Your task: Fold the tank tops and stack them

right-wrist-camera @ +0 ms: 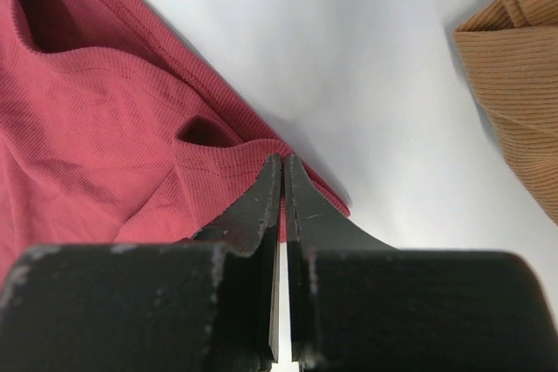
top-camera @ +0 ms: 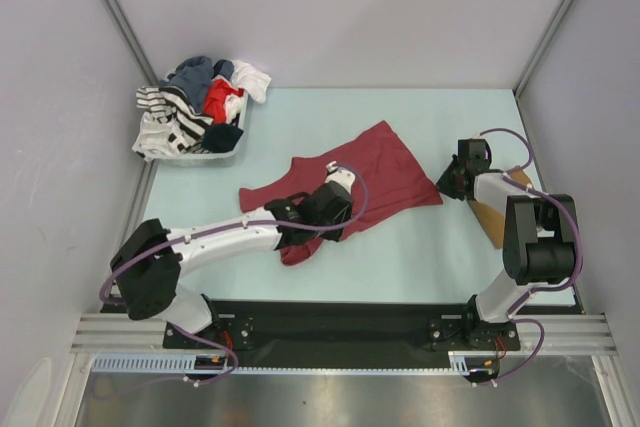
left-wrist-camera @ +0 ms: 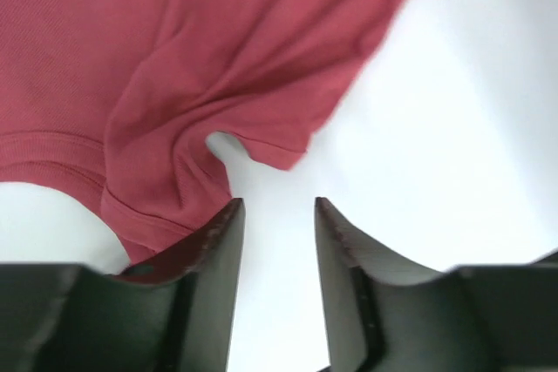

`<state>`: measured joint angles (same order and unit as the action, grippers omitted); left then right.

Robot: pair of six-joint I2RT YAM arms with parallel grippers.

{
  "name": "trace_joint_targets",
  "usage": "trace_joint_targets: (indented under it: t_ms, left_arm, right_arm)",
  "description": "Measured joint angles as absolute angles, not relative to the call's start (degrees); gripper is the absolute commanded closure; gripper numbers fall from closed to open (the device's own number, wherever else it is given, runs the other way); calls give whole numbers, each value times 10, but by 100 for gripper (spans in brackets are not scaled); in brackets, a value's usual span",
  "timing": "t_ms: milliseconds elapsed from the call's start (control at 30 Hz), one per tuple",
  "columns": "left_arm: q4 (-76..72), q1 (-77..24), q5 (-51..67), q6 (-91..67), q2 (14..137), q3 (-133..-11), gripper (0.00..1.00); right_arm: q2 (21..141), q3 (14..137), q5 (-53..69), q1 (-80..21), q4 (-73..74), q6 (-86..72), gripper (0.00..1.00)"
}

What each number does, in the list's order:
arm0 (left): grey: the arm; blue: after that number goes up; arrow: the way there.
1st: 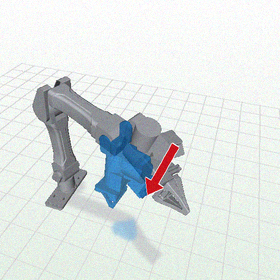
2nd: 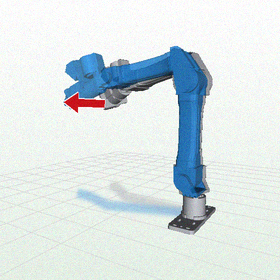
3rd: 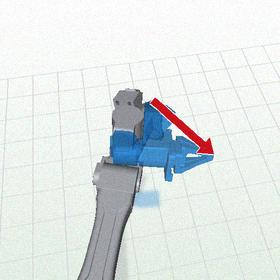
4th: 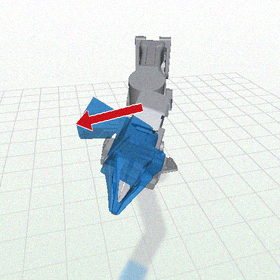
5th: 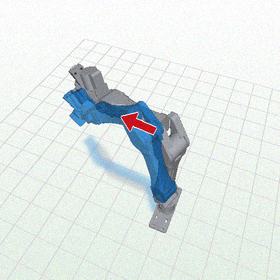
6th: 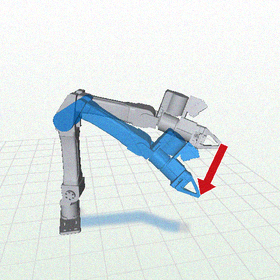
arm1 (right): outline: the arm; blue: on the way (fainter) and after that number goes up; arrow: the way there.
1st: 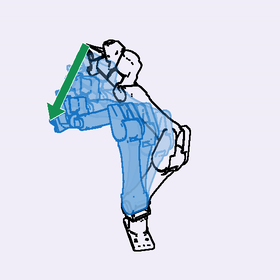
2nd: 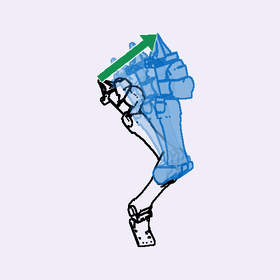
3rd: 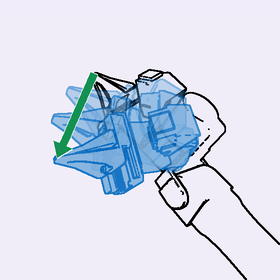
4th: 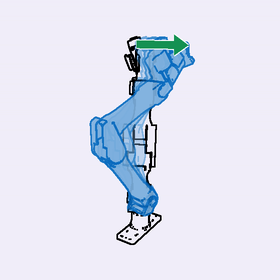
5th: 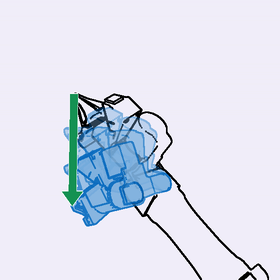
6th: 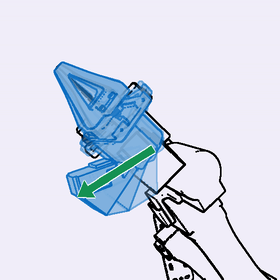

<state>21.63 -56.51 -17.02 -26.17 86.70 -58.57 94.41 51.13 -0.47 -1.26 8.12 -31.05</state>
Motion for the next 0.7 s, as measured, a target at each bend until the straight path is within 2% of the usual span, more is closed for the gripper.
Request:
trace_joint_targets:
  t_ms: [200,700]
  left_arm:
    - [222,-613,-174,-202,867,-589,60]
    - [274,-618,-191,-148,1035,-691,62]
  right_arm:
    - [944,511,5,-11,79,-310,98]
    - [944,511,19,-9,78,-310,98]
